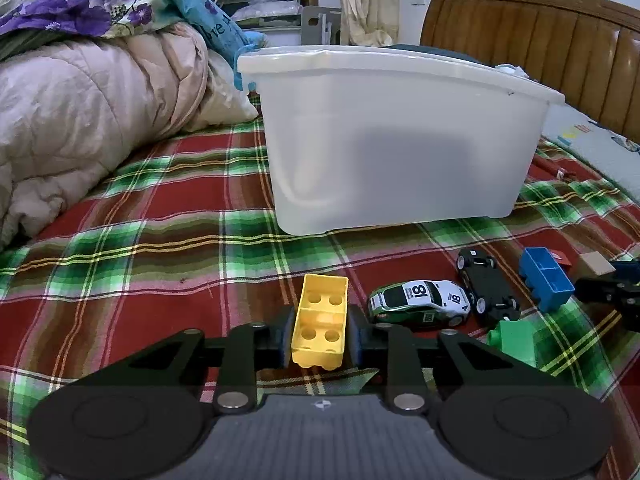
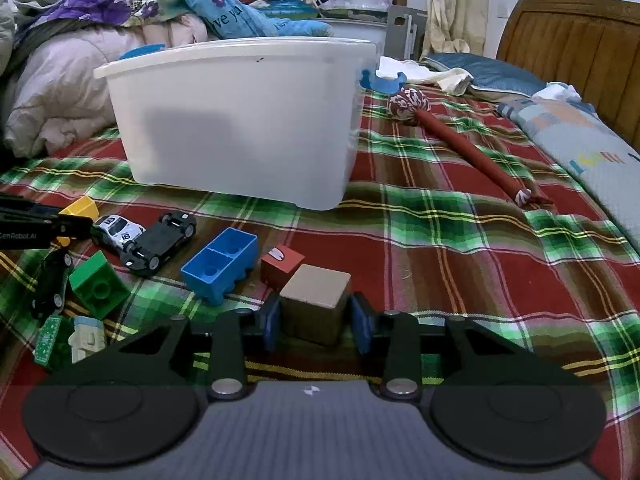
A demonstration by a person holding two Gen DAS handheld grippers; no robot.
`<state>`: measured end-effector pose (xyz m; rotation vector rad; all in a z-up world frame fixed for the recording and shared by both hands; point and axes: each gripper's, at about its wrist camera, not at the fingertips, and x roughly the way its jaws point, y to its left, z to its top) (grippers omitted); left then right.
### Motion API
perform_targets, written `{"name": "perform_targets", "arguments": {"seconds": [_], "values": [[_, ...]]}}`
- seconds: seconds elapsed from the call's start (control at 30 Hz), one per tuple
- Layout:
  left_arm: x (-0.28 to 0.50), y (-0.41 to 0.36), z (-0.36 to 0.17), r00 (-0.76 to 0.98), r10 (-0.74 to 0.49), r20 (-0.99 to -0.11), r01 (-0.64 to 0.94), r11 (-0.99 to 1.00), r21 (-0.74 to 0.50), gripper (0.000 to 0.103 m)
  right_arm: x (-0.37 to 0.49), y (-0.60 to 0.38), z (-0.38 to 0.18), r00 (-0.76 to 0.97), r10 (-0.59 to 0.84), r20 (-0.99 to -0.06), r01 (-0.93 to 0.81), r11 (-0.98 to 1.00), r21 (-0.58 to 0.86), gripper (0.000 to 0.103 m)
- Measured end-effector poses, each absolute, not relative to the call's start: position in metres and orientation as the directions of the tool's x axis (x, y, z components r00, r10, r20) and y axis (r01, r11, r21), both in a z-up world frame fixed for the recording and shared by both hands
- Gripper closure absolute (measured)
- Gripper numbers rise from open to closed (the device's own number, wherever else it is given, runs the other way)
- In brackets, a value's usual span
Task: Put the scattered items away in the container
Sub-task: 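Grasp the yellow block with the left gripper while the right gripper grasps the brown wooden cube, then carry the yellow block and brown cube into the white bin and release them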
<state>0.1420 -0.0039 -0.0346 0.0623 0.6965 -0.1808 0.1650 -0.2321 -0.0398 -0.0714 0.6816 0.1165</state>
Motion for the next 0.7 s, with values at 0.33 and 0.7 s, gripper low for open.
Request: {"name": "perform_targets", "arguments": {"seconds": [0.33,0.7], "values": [[0.137,-0.003,-0.027,0.764,-0.153,-0.627,0.19,0.982,-0.009,0.076,0.159,-0.232,-0.032,0.785,0.087,-0.613,-0.134,0.991,-0.03,0.064],[0.129,0.005,0.039,0.813,-0.15,-0.563,0.171,0.985,-0.016,0.076,0.149,-0.228,0.029,0.859,0.127,-0.497,-0.172,0.984,-0.046,0.067]]}}
